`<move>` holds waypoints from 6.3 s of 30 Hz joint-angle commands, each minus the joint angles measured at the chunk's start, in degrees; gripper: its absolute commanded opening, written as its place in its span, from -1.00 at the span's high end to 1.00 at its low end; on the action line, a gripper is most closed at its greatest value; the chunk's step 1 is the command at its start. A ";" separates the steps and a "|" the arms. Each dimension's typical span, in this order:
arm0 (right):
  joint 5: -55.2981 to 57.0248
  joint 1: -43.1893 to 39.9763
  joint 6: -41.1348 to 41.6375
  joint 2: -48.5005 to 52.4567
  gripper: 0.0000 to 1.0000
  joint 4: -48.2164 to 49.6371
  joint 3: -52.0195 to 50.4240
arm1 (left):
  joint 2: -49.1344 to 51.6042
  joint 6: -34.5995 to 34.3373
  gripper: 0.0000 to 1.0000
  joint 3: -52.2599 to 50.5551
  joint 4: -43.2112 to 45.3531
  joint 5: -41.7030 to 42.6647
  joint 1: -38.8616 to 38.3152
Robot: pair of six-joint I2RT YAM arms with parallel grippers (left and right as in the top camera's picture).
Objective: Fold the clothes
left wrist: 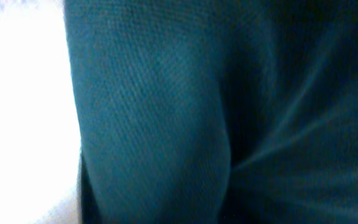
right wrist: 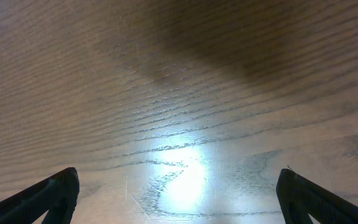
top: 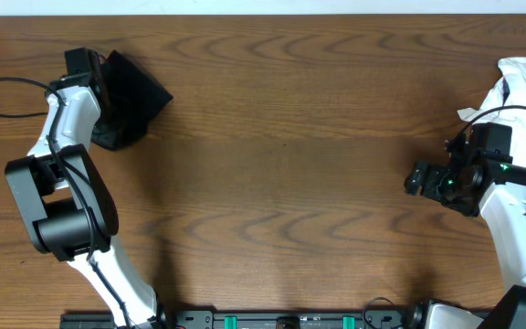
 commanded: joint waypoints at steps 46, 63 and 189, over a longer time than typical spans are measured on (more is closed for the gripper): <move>0.17 -0.52 0.57 -0.35 -0.98 0.04 0.76 | 0.15 36.98 0.88 1.77 16.55 0.15 11.80; 0.17 -0.52 0.57 -0.35 -0.98 0.04 0.76 | 3.41 30.47 0.88 -1.55 13.68 0.59 11.54; 0.17 -0.52 0.57 -0.35 -0.99 0.04 0.76 | -21.22 29.44 -0.96 1.05 2.75 21.27 -4.33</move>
